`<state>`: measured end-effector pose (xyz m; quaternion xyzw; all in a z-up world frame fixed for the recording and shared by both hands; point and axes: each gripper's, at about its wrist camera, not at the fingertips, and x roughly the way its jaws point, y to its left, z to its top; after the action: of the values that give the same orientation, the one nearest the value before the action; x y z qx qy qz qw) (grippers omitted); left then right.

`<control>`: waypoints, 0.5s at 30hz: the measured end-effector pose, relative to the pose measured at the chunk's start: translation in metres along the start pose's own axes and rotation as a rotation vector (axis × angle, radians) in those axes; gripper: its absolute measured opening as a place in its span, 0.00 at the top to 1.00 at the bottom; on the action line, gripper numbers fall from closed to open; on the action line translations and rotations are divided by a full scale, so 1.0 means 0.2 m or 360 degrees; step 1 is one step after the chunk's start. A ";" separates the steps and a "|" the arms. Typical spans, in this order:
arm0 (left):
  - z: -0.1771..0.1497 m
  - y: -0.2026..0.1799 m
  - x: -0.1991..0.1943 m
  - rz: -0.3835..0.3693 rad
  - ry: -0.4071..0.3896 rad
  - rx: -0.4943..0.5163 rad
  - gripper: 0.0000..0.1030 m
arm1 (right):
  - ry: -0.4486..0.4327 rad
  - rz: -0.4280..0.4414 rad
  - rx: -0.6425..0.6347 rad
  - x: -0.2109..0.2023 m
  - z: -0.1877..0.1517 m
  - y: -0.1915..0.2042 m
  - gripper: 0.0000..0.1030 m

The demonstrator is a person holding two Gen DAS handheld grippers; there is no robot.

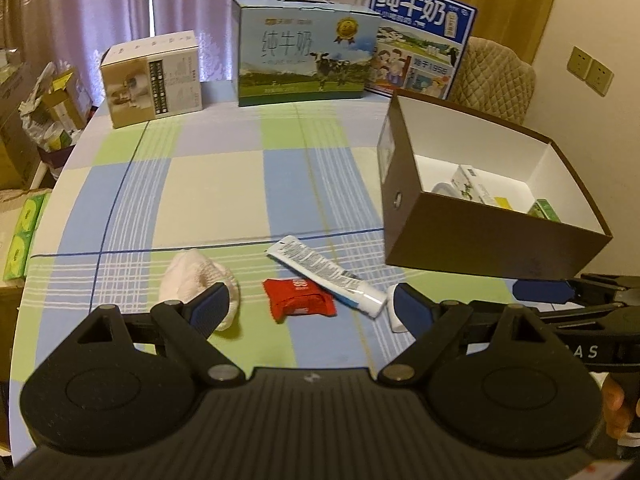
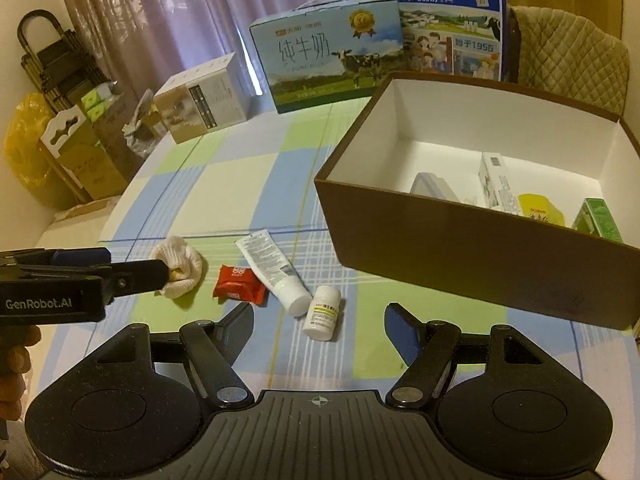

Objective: Organize objects
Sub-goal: 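Move both open tools back toward the towel, tube and red packet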

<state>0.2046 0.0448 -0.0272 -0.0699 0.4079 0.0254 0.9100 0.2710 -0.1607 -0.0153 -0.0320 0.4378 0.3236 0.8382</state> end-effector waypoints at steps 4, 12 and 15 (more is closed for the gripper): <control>-0.01 0.05 0.01 0.0023 -0.0003 -0.0042 0.15 | 0.0010 -0.0008 0.0007 0.03 0.02 0.00 0.33; -0.01 0.18 0.03 0.0117 -0.0032 -0.0117 0.14 | -0.0051 0.0058 -0.0031 0.11 0.11 0.05 0.33; -0.02 0.22 0.06 0.0188 -0.0027 -0.0109 0.14 | -0.0087 0.0115 -0.0065 0.17 0.07 0.05 0.33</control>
<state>0.2046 0.0872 -0.0428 -0.0765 0.4026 0.0936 0.9074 0.2884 -0.1303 -0.0307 -0.0245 0.4088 0.3633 0.8368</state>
